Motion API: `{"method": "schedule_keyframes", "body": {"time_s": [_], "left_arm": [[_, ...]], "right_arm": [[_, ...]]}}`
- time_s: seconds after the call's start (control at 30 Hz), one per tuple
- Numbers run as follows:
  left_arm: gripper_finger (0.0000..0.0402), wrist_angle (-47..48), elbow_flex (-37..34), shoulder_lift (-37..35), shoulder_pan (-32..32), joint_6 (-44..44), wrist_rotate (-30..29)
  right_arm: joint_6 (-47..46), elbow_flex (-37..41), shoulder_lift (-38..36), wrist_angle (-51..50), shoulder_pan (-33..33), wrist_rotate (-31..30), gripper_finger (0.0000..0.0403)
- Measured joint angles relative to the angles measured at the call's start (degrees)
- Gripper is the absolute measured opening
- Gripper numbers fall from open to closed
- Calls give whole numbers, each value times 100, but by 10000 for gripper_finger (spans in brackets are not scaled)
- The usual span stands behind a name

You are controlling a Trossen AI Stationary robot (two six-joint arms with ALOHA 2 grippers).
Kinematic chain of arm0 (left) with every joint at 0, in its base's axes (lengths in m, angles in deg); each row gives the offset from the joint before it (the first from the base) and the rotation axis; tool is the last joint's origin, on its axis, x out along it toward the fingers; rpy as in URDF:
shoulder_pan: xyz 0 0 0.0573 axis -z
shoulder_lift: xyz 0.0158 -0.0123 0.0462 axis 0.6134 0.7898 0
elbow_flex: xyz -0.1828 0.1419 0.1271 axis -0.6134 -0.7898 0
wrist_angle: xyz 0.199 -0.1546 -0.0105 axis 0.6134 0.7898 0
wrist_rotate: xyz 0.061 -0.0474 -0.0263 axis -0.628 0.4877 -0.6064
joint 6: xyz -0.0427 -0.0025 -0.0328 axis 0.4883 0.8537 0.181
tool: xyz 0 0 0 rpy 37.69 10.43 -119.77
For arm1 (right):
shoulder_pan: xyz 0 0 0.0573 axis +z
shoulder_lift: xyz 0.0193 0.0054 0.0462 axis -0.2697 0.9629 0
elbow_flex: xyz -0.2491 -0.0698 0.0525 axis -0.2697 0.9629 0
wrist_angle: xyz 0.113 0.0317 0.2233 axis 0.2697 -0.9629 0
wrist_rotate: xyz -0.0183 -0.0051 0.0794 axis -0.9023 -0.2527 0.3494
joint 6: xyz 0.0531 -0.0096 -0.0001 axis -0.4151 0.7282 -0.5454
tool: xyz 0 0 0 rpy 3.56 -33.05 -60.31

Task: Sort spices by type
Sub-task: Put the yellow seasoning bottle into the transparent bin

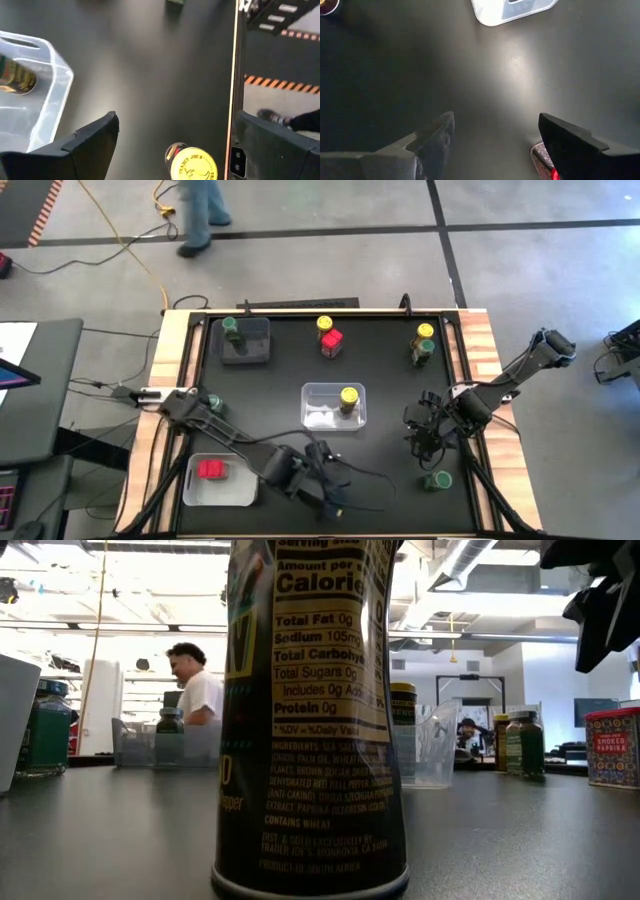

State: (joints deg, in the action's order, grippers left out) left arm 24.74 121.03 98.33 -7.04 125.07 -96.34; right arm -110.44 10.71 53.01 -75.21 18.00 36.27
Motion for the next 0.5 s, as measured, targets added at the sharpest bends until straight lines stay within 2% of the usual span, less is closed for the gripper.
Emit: {"method": "schedule_keyframes", "body": {"time_s": [0.17, 0.5], "left_arm": [[377, 1, 17, 330, 38, -140, 359], [377, 431, 11, 620, 227, 518, 686]], "right_arm": [[-81, 0, 0, -5, 7, 2, 317], [-145, -2, 0, -23, 13, 7, 317]]}}
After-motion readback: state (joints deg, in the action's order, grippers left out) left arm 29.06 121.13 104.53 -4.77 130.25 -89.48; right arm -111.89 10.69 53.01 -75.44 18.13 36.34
